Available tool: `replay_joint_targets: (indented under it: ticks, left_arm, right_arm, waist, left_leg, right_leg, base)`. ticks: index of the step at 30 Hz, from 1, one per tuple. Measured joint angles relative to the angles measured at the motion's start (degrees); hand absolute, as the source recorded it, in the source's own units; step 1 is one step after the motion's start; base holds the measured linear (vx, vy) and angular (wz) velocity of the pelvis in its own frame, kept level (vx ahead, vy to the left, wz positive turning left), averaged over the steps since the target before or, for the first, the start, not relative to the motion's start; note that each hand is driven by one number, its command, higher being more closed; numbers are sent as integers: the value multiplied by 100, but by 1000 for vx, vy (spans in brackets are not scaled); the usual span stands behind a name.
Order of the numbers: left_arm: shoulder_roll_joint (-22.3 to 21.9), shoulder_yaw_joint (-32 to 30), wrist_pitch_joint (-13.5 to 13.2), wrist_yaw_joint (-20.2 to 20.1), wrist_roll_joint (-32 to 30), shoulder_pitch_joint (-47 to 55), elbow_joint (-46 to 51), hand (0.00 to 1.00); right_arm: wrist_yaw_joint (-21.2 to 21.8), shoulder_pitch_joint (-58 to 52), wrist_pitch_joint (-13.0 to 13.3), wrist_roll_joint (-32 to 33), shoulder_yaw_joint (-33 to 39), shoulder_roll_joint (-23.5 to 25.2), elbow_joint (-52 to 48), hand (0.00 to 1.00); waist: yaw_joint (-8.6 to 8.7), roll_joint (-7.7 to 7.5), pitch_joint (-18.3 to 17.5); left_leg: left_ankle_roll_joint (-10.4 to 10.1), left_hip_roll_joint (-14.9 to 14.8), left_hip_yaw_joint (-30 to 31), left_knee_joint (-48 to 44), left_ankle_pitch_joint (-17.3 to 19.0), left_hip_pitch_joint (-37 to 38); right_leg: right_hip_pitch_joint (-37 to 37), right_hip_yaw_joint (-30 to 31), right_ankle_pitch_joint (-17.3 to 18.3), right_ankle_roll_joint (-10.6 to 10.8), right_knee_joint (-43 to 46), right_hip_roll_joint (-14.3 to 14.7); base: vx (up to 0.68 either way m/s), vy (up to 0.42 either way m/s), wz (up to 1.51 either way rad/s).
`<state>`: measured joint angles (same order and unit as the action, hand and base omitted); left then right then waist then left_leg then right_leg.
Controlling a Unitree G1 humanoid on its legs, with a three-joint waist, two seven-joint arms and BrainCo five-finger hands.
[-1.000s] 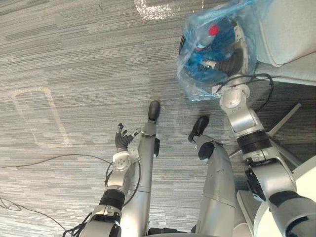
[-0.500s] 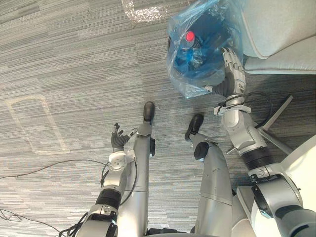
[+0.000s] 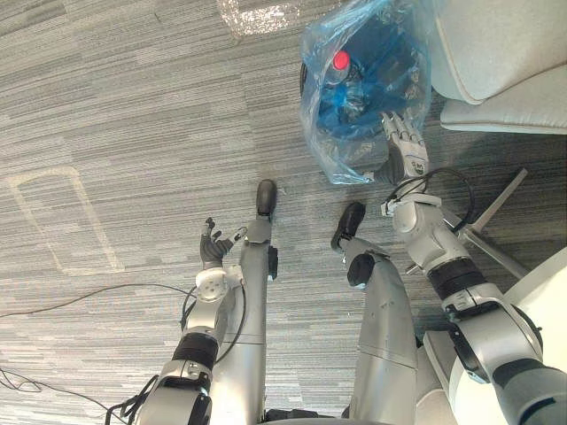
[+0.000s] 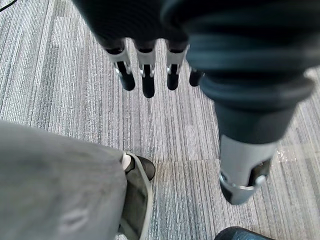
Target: Gather rubbish on tea table into small bin, then transfer packed bag to large trash can.
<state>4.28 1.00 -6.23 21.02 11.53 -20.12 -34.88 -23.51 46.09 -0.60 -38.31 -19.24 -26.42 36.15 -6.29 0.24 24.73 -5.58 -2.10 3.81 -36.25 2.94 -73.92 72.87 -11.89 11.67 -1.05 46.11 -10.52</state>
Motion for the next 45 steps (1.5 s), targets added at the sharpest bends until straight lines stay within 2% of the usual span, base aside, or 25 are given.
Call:
replay_joint_targets:
  ticks: [5, 13, 18, 24, 28, 34, 39, 45]
  left_arm:
    - [16, -2, -23, 0, -1, -37, -68, 0]
    - [82, 0, 46, 1, -9, -37, -84, 0]
    - [137, -1, 91, 1, -16, -36, -177, 0]
    - [225, 1, 204, -4, -25, 13, -190, 0]
    - [234, 0, 204, -5, -26, 12, -228, 0]
    - [242, -2, 177, -3, -25, 3, -283, 0]
    - [248, -2, 146, 4, -13, -16, -285, 0]
    - [233, -4, 31, 20, 44, -58, -285, 0]
  right_arm:
    - [-1, -8, 2, 20, -77, 2, -77, 0]
    - [-143, -396, 50, 255, 60, -14, -1179, 0]
    - [-168, -762, 186, 346, 187, -71, -1794, 0]
    - [-79, -1271, 301, 332, 190, -103, -2141, 0]
    - [112, -1333, 309, 215, -4, -144, -2100, 0]
    - [221, -1282, 322, -57, -281, -90, -1461, 0]
    - [142, -964, 93, -231, -286, 70, -934, 0]
    - [-126, -480, -197, -242, -112, 417, -312, 0]
  waist:
    - [14, -31, -17]
    - [71, -42, -23]
    - [123, -47, -22]
    - [126, -200, -105]
    - [128, -200, -105]
    - [127, -202, -104]
    - [127, -218, -95]
    - [120, -229, -81]
  left_leg:
    - [-14, -14, 17, 4, -23, 1]
    - [-3, -45, 26, 16, -53, 42]
    - [29, -85, -10, 117, -121, 147]
    - [48, -129, -73, 203, -130, 269]
    - [53, -144, -106, 210, -144, 280]
    - [66, -153, -165, 214, -142, 288]
    - [136, -146, -175, 315, -157, 263]
    - [99, -110, -156, 356, -189, 182]
  right_leg:
    - [-7, -10, -25, -4, -27, 24]
    - [-69, -11, -88, -6, -105, 69]
    - [-199, 4, -233, 25, -281, 124]
    - [-296, 30, -278, 39, -409, 159]
    - [-297, 56, -322, 23, -431, 173]
    - [-295, 106, -346, 71, -483, 181]
    - [-276, 102, -366, 117, -574, 180]
    - [-197, 76, -384, 88, -538, 144]
  base:
    - [-12, 4, 0]
    - [-16, 5, -3]
    - [-38, 15, -8]
    - [-38, 4, -7]
    - [-32, -3, -4]
    - [-20, 0, -3]
    - [-5, 0, 2]
    - [2, -3, 6]
